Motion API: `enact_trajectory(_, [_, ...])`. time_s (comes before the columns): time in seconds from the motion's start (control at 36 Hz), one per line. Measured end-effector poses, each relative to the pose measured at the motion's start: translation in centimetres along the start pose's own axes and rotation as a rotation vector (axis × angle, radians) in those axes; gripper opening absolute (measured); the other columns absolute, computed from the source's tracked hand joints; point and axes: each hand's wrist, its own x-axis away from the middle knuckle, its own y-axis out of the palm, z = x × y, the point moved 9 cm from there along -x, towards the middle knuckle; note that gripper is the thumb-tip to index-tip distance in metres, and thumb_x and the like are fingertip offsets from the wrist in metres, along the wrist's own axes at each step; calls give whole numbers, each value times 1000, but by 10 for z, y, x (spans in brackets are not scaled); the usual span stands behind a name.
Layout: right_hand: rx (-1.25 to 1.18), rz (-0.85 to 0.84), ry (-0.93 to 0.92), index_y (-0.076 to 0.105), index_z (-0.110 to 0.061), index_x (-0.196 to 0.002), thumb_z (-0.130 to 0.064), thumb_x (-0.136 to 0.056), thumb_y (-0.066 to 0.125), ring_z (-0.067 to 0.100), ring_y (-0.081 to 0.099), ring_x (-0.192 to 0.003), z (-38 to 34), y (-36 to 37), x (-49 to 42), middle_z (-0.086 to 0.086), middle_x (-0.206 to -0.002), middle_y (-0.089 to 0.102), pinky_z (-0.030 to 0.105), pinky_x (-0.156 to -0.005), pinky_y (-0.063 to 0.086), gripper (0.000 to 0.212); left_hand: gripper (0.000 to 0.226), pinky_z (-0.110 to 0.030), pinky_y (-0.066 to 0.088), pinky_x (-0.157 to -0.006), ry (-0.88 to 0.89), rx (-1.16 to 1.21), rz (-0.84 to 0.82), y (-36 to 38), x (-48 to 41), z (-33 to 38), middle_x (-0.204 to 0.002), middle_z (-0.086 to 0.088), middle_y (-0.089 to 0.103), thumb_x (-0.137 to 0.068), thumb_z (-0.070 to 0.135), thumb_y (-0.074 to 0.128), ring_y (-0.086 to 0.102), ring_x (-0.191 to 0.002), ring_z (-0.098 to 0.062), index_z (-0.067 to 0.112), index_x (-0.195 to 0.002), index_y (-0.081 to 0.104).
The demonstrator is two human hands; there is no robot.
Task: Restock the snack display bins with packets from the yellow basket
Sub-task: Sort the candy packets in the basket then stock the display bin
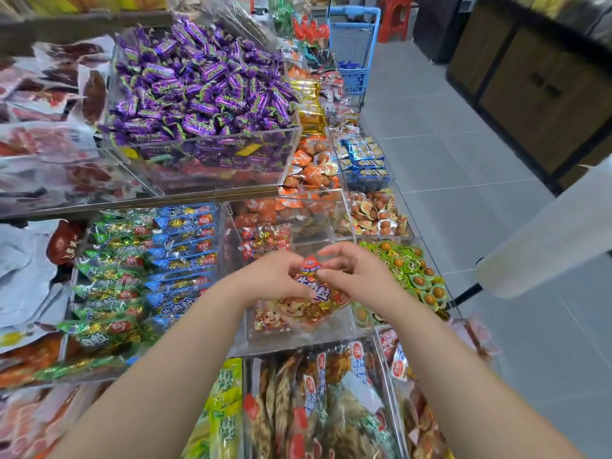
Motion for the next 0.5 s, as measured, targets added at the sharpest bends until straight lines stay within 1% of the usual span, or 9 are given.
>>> enact_trajectory(0.06, [12, 111, -13, 58, -43, -93, -22, -84, 68, -8, 62, -82, 8, -12, -3, -20, -89, 67, 9, -68, 48, 25, 22, -26, 51, -67, -78, 41, 104, -1, -5, -22, -81, 5, 68, -75, 25, 80, 63, -74, -12, 16, -92, 69])
enact_trajectory(0.08, [8, 176, -12, 57, -42, -92, -21, -86, 66, -6, 61, -83, 15, -19, -3, -18, -91, 66, 12, -71, 48, 24, 24, -18, 52, -62, -130, 109, 176, -2, -6, -34, -80, 11, 65, -74, 20, 81, 61, -72, -6, 25, -93, 67])
enact_trajectory(0.14, [-2, 277, 17, 58, -40, -91, -18, -87, 64, -3, 60, -83, 30, -33, -3, -15, -91, 65, 17, -74, 48, 24, 49, -8, 42, -45, -263, 245, 318, 2, -6, -62, -74, 18, 55, -73, 11, 79, 50, -61, 2, 40, -104, 55])
enact_trajectory(0.17, [3, 305, 37, 58, -40, -90, -18, -88, 63, -5, 59, -82, 37, -37, -2, -15, -90, 64, 15, -73, 47, 23, 50, -10, 41, -42, -326, 256, 352, 7, -6, -75, -75, 15, 55, -74, 7, 77, 48, -59, 0, 37, -108, 56])
enact_trajectory(0.22, [27, 323, 66, 57, -40, -89, -17, -88, 62, -12, 57, -78, 50, -41, 0, -16, -89, 64, 7, -66, 44, 24, 48, -18, 40, -47, -439, 192, 358, 19, -9, -99, -88, 1, 63, -76, 3, 71, 53, -63, -8, 22, -120, 60])
enact_trajectory(0.31, [84, 319, 69, 56, -41, -92, -16, -89, 61, -17, 55, -80, 61, -40, 2, -18, -91, 62, 2, -62, 42, 26, 61, -22, 45, -61, -576, 163, 353, 32, -11, -126, -110, -9, 61, -80, -2, 65, 60, -85, -18, 10, -136, 44])
enact_trajectory(0.39, [140, 312, 70, 57, -38, -95, -16, -89, 60, -7, 57, -85, 67, -38, 0, -16, -95, 62, 14, -74, 48, 23, 77, -32, 48, -79, -636, 71, 336, 35, -18, -134, -115, -11, 54, -81, -1, 66, 56, -104, -26, 13, -144, 24])
enact_trajectory(0.44, [199, 292, 73, 58, -32, -104, -17, -89, 60, 0, 56, -93, 68, -35, -4, -14, -101, 59, 28, -85, 51, 22, 83, -37, 50, -87, -634, -99, 280, 36, -27, -132, -126, -14, 47, -78, 2, 70, 54, -113, -30, 17, -143, 20])
enact_trajectory(0.5, [273, 300, 56, 59, -28, -112, -19, -89, 60, 4, 52, -101, 65, -34, -6, -13, -109, 55, 33, -94, 47, 25, 92, -42, 49, -94, -656, -319, 221, 36, -35, -128, -141, -19, 29, -74, 8, 73, 42, -125, -35, 21, -144, 14])
